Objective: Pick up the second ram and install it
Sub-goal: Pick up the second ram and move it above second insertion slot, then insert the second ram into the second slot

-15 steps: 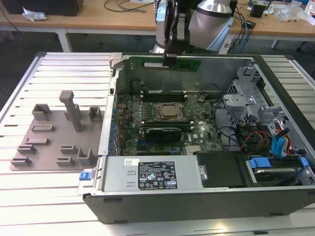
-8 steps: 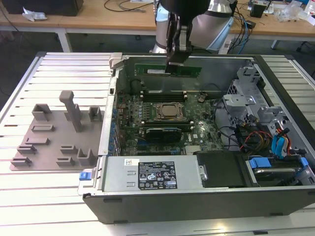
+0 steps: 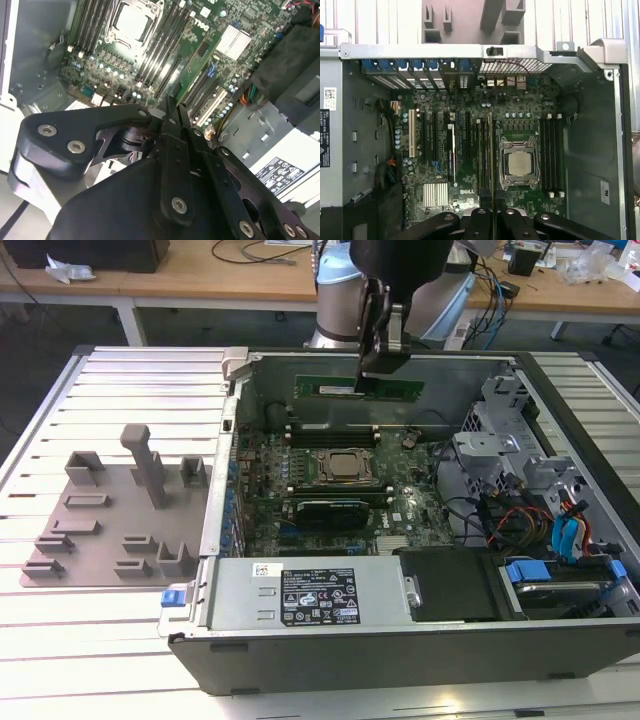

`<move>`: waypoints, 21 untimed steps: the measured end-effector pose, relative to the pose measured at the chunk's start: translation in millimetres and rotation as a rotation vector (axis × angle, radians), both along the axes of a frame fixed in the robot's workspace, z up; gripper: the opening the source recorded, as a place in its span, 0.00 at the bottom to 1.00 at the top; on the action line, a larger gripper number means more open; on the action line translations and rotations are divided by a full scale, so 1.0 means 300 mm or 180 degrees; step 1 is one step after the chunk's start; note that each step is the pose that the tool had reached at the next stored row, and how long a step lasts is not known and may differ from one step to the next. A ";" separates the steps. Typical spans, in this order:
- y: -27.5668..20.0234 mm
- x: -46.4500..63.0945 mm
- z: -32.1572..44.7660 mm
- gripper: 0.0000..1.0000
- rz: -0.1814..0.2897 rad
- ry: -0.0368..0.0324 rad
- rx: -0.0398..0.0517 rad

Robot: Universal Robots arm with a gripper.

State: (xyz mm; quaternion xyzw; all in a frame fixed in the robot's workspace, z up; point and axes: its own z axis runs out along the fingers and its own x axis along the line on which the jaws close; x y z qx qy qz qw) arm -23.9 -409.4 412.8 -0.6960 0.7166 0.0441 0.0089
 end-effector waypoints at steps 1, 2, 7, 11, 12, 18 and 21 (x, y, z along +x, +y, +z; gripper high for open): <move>0.002 0.005 -0.001 0.13 0.0001 0.0000 0.0000; 0.004 0.010 -0.003 0.13 0.0001 0.0000 0.0000; 0.008 0.018 -0.005 0.13 0.0001 0.0000 0.0000; 0.008 0.018 -0.005 0.13 0.0001 0.0000 0.0000; 0.008 0.018 -0.005 0.13 0.0001 0.0000 0.0000; 0.009 0.018 -0.005 0.13 0.0001 0.0000 0.0000; 0.009 0.018 -0.028 0.13 0.0001 0.0000 -0.0002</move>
